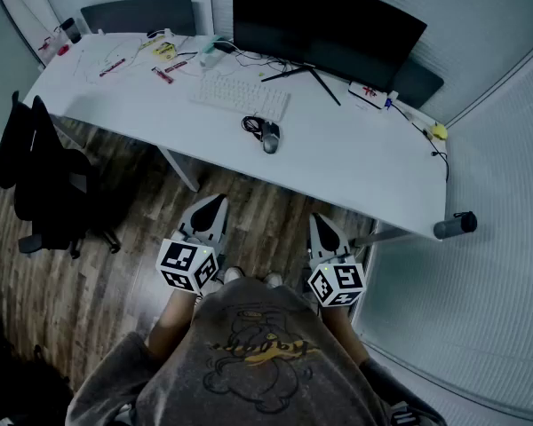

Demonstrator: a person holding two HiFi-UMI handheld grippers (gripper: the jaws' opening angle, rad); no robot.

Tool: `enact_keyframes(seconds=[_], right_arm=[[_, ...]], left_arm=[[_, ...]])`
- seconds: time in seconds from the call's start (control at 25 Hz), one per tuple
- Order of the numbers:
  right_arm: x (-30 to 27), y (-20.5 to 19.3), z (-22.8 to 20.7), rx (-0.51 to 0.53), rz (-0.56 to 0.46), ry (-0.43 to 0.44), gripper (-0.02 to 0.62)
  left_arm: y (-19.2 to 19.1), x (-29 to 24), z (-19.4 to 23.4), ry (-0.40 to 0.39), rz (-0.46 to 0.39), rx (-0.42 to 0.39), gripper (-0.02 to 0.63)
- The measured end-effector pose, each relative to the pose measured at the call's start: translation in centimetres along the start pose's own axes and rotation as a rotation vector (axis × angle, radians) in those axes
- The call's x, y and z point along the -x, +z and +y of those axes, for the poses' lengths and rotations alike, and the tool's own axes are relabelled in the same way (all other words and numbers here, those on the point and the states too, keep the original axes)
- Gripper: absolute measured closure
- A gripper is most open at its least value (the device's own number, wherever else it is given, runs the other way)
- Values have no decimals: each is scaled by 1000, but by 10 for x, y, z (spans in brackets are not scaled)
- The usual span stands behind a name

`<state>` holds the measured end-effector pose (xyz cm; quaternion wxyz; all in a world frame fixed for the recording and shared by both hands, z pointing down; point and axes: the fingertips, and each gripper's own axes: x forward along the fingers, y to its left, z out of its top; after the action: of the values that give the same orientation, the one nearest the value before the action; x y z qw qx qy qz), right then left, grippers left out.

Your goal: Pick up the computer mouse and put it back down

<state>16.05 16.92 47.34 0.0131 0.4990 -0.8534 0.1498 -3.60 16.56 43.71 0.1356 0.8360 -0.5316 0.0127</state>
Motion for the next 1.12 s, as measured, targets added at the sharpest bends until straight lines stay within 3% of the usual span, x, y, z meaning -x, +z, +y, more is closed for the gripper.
enact_keyframes(seconds=[1.12], right_arm=[[-10,-13,40,-8,-9,-70,591]], left_arm=[[-5,10,39,-91,6,1,588]])
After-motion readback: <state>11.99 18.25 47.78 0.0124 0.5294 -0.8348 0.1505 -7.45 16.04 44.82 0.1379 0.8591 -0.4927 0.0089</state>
